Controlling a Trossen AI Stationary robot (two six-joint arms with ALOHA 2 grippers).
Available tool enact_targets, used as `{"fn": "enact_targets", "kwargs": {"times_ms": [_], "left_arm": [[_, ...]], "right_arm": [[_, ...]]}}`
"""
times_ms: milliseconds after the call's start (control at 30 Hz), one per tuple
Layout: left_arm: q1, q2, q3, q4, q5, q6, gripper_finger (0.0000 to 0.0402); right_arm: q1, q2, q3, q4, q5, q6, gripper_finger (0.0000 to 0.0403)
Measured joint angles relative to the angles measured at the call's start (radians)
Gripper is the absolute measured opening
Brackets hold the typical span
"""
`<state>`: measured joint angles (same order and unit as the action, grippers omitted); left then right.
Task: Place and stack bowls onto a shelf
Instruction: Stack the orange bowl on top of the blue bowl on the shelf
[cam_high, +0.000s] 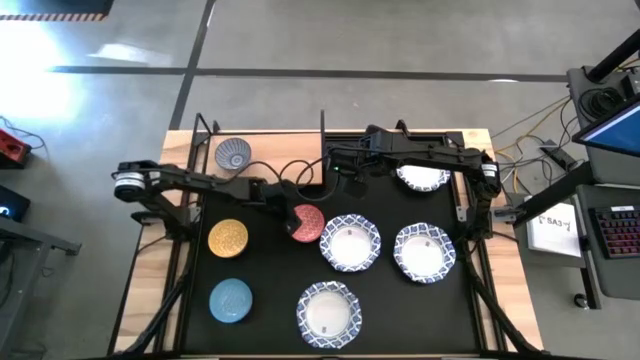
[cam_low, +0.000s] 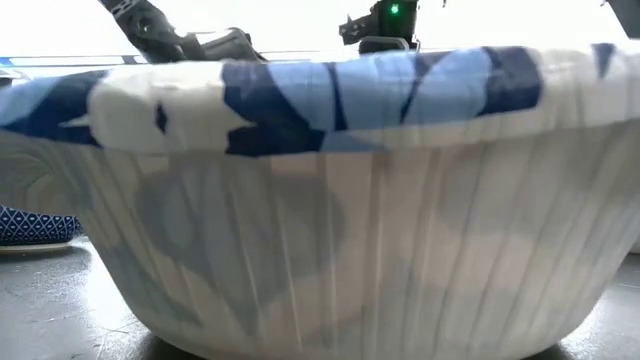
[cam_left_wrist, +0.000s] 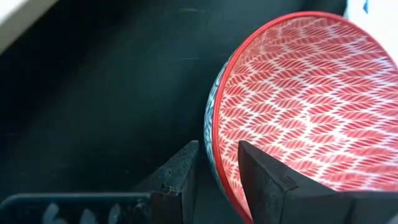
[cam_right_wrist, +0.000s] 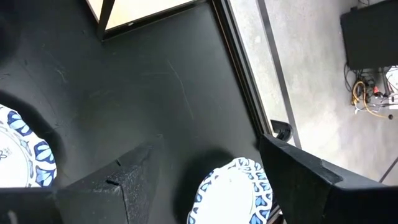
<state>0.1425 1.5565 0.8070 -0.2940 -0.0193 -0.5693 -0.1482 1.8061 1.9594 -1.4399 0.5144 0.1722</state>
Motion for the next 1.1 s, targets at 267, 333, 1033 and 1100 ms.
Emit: {"fn": "enact_targets", "kwargs": {"times_ms": [267,333,1033,1100], "left_arm": [[0.000,0.005,0.000,0.029,0.000,0.027,0.0063],[0.000,0.002,0.000,0.028,0.000,0.028,0.0038],[-0.005,-0.076,0.052,-0.080,-0.015,0.095,0.0004],[-0.004,-0.101,0.074,-0.137,-0.051,0.117,0.0003]], "right_arm": [[0.000,0.000,0.000,0.002,0.000,0.000,0.0256],[0.000,0.000,0.000,0.003,0.000,0.000,0.0256],[0.000,-0.007,-0.083,0.012,0.000,0.002,0.0256],[0.000,-0.012,-0.084,0.013,0.000,0.003,0.0256]]}}
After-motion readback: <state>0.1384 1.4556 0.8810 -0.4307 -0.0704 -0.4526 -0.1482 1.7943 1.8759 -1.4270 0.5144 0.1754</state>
